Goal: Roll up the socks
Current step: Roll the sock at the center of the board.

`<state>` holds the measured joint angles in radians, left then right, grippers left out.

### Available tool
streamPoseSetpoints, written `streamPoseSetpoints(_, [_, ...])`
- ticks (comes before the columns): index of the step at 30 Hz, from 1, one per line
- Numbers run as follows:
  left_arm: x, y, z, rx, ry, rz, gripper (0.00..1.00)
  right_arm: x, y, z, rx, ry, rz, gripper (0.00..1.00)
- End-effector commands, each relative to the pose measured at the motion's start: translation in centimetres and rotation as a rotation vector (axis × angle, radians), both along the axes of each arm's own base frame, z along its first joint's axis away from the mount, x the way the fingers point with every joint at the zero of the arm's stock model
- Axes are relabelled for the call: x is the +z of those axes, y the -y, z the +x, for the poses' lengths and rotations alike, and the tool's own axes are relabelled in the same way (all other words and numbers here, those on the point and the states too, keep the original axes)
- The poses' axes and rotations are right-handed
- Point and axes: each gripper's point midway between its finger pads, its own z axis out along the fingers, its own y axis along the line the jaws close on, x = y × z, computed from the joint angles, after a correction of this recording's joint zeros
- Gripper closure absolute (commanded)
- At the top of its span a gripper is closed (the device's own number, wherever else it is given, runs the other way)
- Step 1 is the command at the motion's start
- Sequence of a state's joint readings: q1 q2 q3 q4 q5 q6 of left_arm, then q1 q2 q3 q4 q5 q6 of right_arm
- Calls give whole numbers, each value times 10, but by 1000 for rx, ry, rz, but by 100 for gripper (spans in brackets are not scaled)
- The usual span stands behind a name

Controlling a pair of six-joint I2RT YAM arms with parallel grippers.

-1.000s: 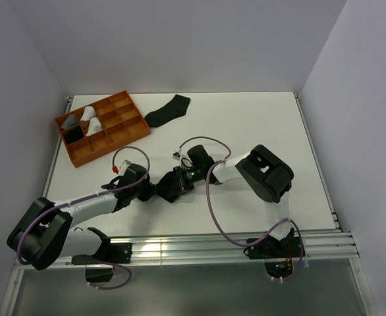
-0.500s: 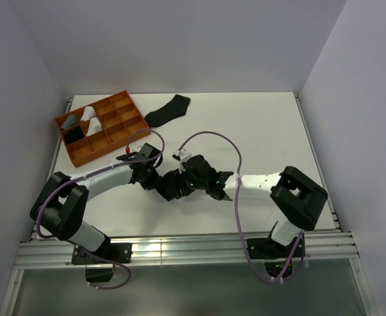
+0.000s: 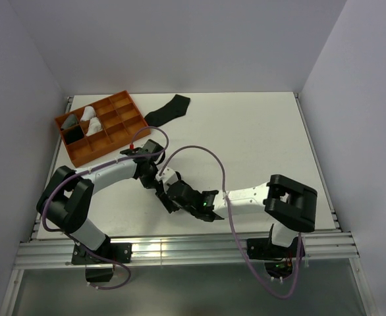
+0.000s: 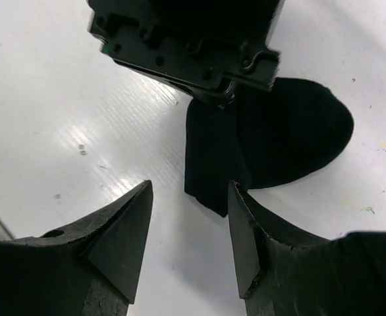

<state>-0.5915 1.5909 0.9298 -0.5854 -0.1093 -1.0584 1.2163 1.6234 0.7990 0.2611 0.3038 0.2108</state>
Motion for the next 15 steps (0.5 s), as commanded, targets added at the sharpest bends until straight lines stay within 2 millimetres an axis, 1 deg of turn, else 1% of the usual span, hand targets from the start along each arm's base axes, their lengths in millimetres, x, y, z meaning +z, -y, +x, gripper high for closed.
streamPoseSetpoints(1, [-5, -3, -8, -30, -44, 23, 96, 4, -9, 13, -42, 59, -11, 44])
streamPoseSetpoints(6, [-7, -2, -10, -39, -44, 11, 96, -12, -10, 18, -57, 61, -54, 44])
streamPoseSetpoints(15, [-9, 2, -13, -61, -37, -22, 97, -30, -14, 25, -60, 61, -103, 44])
